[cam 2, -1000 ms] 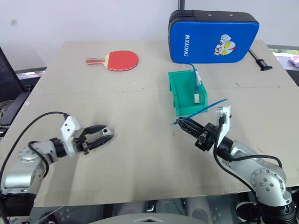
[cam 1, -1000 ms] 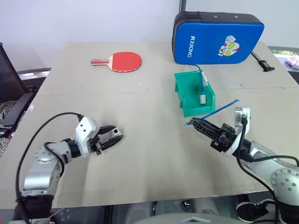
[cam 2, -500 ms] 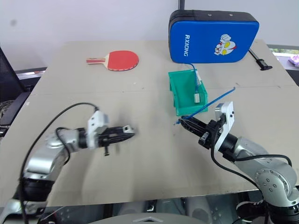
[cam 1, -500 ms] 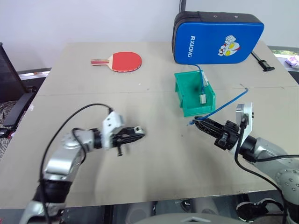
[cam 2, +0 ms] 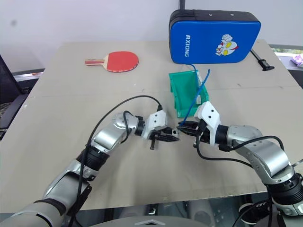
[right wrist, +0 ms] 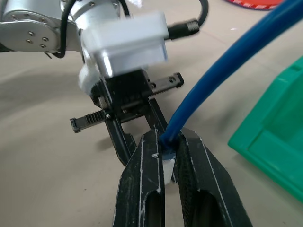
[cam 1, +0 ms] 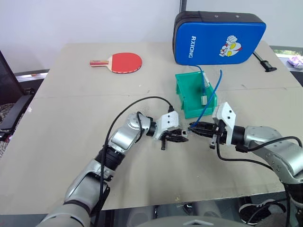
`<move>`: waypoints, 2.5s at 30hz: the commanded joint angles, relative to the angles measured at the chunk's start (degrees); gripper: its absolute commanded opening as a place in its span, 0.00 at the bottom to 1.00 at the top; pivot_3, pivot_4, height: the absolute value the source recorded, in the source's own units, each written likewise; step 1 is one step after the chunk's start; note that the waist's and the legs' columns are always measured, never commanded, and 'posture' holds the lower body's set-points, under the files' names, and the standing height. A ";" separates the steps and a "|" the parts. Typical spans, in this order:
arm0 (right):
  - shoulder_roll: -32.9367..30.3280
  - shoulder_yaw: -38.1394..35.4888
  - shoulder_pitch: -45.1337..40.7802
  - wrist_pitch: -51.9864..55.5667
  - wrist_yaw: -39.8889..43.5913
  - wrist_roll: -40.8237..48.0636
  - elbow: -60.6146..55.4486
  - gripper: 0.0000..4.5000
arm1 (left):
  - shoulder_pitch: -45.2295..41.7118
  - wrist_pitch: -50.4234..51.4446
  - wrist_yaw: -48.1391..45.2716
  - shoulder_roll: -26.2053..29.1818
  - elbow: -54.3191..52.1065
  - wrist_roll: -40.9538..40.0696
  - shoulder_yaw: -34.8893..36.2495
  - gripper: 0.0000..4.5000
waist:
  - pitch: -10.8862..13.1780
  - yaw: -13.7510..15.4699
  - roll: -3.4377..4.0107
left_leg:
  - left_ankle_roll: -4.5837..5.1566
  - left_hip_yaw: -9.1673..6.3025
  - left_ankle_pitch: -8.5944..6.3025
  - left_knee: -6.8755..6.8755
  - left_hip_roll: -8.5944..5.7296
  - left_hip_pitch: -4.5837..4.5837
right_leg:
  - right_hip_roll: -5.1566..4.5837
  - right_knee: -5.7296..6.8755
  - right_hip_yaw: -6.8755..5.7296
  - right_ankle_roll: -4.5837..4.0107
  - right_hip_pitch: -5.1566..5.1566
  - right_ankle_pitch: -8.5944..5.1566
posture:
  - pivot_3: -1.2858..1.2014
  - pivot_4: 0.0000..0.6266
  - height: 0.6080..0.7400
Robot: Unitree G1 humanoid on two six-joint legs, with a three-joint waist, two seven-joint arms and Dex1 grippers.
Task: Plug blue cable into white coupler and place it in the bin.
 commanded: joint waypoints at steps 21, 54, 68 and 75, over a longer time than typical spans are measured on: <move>-0.45 6.93 -5.13 -2.47 12.43 -13.89 5.41 0.00 | -0.19 -3.19 -1.77 -1.65 -0.78 2.95 -0.29 0.12 | -0.01 0.07 0.01 | 0.00 0.00 0.00 0.03 0.00 0.06 | -0.07 0.02 0.00 0.01 0.05 0.00 | 0.52 0.24 1.00; 6.41 -11.10 -7.75 10.24 9.00 -3.53 1.58 0.00 | 22.54 14.45 11.31 2.01 -31.28 -13.74 23.83 0.99 | -0.56 -0.34 0.20 | 0.00 -0.05 0.00 0.03 0.23 0.16 | -0.14 0.19 -0.02 0.00 0.04 0.02 | 0.52 0.24 1.00; 6.86 -2.87 -38.20 10.36 9.68 -13.31 43.24 0.16 | 33.47 15.07 17.64 3.77 -44.47 -27.45 34.45 1.00 | -0.55 -0.13 0.20 | -0.01 0.17 0.01 0.04 0.07 0.16 | -0.22 0.04 0.04 -0.28 0.08 -0.08 | 0.52 0.24 1.00; 4.09 -4.18 -41.07 5.77 14.36 -15.79 48.41 0.77 | 34.16 13.20 21.10 2.52 -45.34 -26.90 33.33 1.00 | -0.52 0.08 0.26 | -0.01 0.07 0.00 -0.13 0.10 -0.33 | -0.25 0.02 -0.04 -0.06 -0.39 0.06 | 0.52 0.24 1.00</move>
